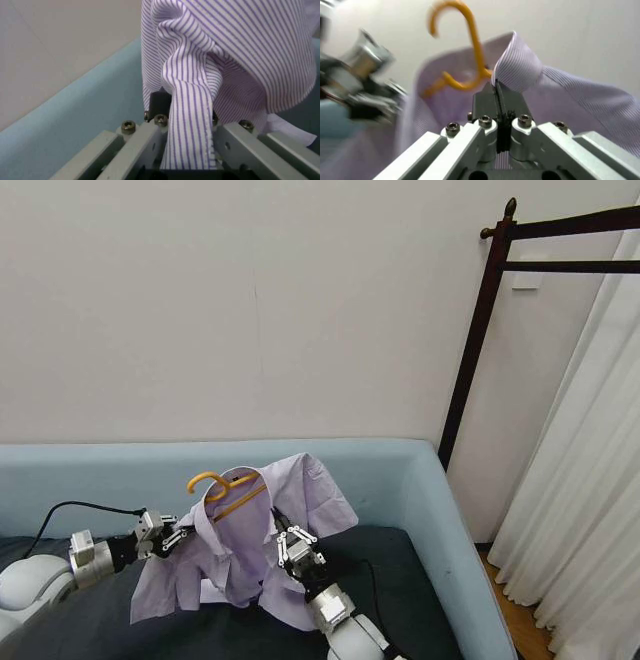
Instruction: Pick up the clothes from the sofa and hang them on the clothes hanger.
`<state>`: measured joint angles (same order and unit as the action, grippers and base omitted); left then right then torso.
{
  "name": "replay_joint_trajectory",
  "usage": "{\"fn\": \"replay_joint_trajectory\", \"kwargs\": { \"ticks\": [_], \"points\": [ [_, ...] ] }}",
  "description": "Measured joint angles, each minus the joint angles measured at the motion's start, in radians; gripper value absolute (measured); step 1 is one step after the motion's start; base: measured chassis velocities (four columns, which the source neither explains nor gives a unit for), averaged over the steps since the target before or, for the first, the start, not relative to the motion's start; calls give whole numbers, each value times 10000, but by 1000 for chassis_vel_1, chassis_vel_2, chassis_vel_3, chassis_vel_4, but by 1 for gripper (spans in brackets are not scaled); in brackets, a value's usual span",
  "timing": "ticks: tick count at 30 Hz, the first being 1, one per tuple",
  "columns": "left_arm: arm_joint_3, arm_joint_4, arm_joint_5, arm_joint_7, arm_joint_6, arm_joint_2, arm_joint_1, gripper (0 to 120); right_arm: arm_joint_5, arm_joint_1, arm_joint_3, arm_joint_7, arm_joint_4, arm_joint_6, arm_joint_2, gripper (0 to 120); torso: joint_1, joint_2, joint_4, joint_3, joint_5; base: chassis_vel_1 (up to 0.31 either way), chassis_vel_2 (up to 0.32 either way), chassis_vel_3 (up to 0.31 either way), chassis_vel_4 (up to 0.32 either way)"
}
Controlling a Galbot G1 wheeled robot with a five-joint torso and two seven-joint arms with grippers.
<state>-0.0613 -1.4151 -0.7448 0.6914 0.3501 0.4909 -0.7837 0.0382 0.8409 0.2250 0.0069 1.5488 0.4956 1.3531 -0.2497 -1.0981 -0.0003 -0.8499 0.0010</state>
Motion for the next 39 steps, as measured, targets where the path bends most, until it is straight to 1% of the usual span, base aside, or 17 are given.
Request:
{"fn": "replay_joint_trajectory", "kwargs": {
  "ticks": [4,8,11,16,17,19,20,22,23,24,25,27,30,32,33,35,39],
  "points": [
    [7,1,6,0,0,16,26,1,253,-21,113,-505,232,113,-126,0,0,0,0,0,0,0,0,0,0],
    [3,-60,-66,38,-4,-6,53,1,112,-4,201,-132,268,-109,-217,0,-1,0,0,0,-1,0,0,0,0],
    [-47,-101,-365,313,-8,-127,166,1,-2,69,236,347,287,-528,-444,7,-1,0,0,0,0,0,0,0,0],
    [-8,414,-855,1946,-88,-516,775,1,452,193,145,783,819,-1312,-1514,25,0,0,-1,0,3,0,0,0,0],
    [32,664,-884,2631,-146,-611,1006,1,1042,218,60,443,1108,-1261,-1888,30,-1,1,-2,0,4,0,0,0,0],
    [103,1061,-886,3670,-279,-722,1388,1,2485,242,-201,-1281,1631,-760,-2555,38,-1,0,-1,0,3,0,0,0,0],
    [103,1061,-886,3670,-279,-722,1388,1,2485,242,-201,-1281,1631,-760,-2555,38,-1,0,-1,0,3,0,0,0,0],
    [235,1491,-842,4831,-496,-780,1927,1,3986,160,-650,-3426,2292,-178,-3416,50,0,0,1,0,3,0,0,0,0],
    [326,1589,-785,5155,-578,-785,2146,1,4437,37,-799,-3720,2645,-139,-3792,52,0,0,-1,1,1,0,0,0,0],
    [326,1589,-785,5155,-578,-785,2146,1,4437,37,-799,-3720,2645,-139,-3792,52,0,0,-1,1,1,0,0,0,0],
    [453,1619,-711,5400,-632,-784,2346,1,4745,-108,-881,-3522,3006,-359,-4093,59,0,0,-1,1,2,0,0,0,0],
    [639,1522,-537,5587,-722,-767,2562,1,5120,-407,-912,-2790,3464,-1197,-4563,68,0,0,-3,0,2,0,0,0,0],
    [708,1325,-182,5686,-784,-720,2604,1,5505,-787,-838,-2782,3568,-1977,-5025,77,0,0,-1,0,2,0,0,0,0],
    [735,1160,214,5739,-790,-669,2552,1,5810,-1119,-727,-3660,3338,-2506,-5353,86,0,0,-2,1,2,0,0,0,0],
    [735,1160,214,5739,-790,-669,2552,1,5810,-1119,-727,-3660,3338,-2506,-5353,86,0,0,-2,1,2,0,0,0,0],
    [739,987,525,5749,-738,-608,2399,1,5851,-1565,-628,-5164,2600,-2988,-5456,95,0,0,-2,0,1,0,0,0,0],
    [708,778,761,5750,-650,-570,2236,1,5548,-1999,-491,-6491,1701,-3154,-5220,100,-1,1,1,0,1,0,0,0,0]
  ]
}}
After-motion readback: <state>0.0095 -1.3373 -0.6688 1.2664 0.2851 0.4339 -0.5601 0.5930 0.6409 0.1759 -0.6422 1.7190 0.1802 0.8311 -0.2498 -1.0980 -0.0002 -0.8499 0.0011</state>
